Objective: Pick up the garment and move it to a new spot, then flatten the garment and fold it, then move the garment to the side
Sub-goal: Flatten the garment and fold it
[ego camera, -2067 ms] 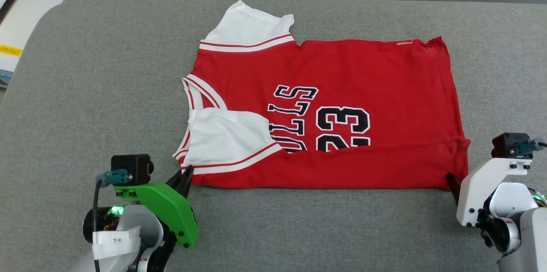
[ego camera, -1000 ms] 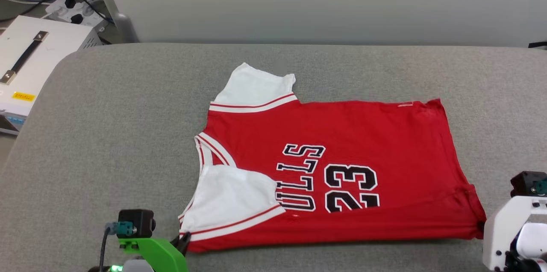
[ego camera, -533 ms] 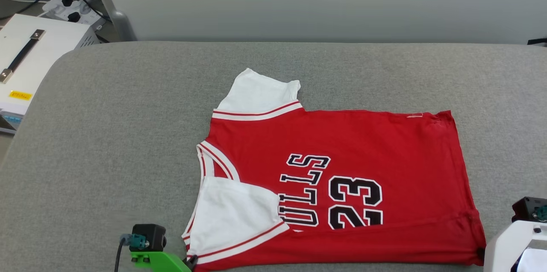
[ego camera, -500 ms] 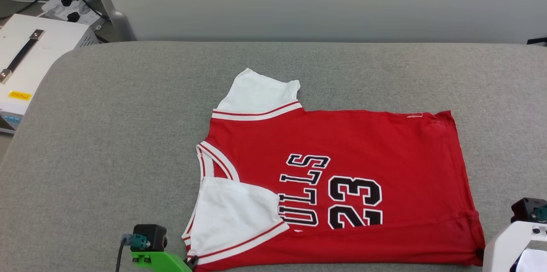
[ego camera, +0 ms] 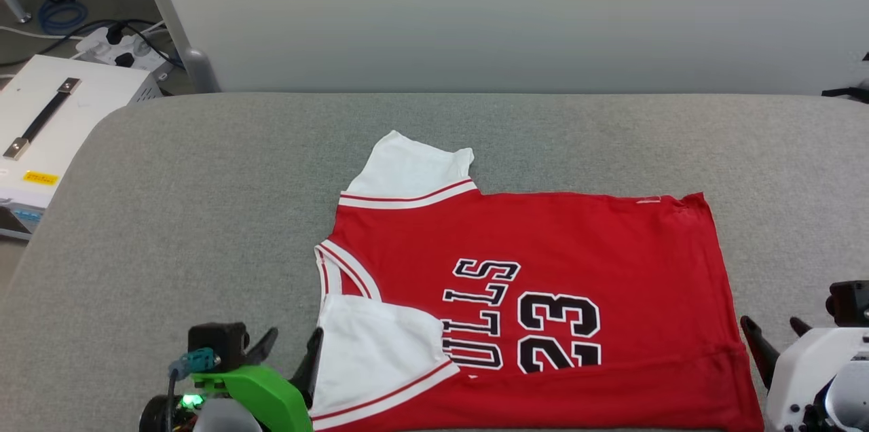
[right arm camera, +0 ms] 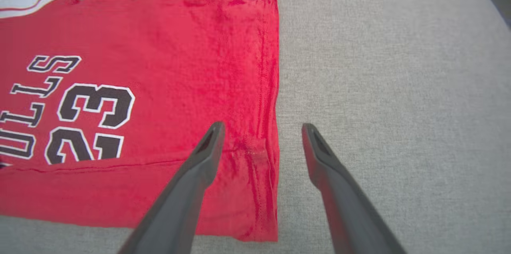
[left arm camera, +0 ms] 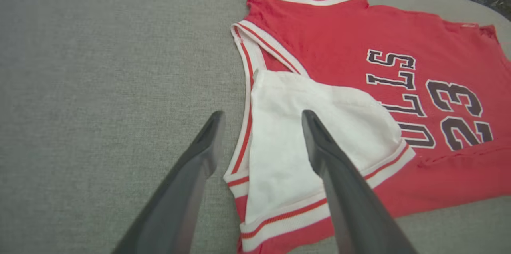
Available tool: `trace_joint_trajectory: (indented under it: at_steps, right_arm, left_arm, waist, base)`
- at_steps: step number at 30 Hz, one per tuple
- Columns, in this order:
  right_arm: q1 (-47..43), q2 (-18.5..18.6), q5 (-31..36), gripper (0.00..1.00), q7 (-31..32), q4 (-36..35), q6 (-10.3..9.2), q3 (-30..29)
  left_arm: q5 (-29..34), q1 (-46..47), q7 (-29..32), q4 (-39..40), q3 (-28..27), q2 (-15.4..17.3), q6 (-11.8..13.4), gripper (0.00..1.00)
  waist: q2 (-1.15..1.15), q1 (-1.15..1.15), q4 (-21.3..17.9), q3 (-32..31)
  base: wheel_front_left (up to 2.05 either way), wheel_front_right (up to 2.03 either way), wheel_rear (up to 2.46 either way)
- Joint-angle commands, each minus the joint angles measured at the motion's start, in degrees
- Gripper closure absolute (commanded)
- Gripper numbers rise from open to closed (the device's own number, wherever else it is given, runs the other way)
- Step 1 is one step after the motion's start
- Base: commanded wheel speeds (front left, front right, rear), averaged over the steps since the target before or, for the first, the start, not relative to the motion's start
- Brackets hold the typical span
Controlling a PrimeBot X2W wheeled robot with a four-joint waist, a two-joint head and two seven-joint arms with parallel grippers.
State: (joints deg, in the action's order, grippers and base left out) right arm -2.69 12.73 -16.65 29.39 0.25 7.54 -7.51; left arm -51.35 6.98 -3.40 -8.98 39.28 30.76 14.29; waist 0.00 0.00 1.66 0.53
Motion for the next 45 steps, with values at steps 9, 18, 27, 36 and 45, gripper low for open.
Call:
trace_joint_trajectory:
  at_steps: [9,18,27,36,45]
  right_arm:
    - [-1.0,0.1,-1.8,0.0,-21.3,-4.5,-0.05,4.2]
    - [-2.3,-3.6,-1.1,0.0,-33.0,-3.3,-0.05,5.4]
    - [-0.6,-5.1,-1.0,0.0,-37.0,-1.0,-0.05,6.5]
    - [2.7,-5.7,-0.4,0.0,-36.9,-2.6,-0.05,8.5]
    - [7.1,-6.4,0.1,0.0,-36.6,-5.1,-0.05,10.7]
  left_arm:
    - [6.4,0.5,-11.5,4.4,-6.8,-3.9,-4.2,0.0]
    - [17.3,-6.1,-11.6,8.1,-18.8,-12.4,-11.9,0.0]
    - [24.4,-7.3,-11.6,5.9,-26.1,-18.9,-18.0,0.0]
    - [26.8,0.9,-9.2,0.5,-26.3,-17.2,-20.8,0.0]
    - [24.6,26.0,12.9,-5.7,-18.0,-7.8,-21.7,0.0]
  waist:
    - [0.0,0.0,-0.2,-2.1]
    - [0.0,0.0,-0.8,-0.9]
    - [0.0,0.0,-1.9,1.6]
    - [0.0,0.0,-5.0,8.0]
    - [0.0,0.0,-9.7,16.5]
  base:
    - [0.0,0.0,0.0]
    - [0.0,0.0,0.0]
    - [0.0,0.0,0.0]
    - [0.0,0.0,0.0]
    - [0.0,0.0,0.0]
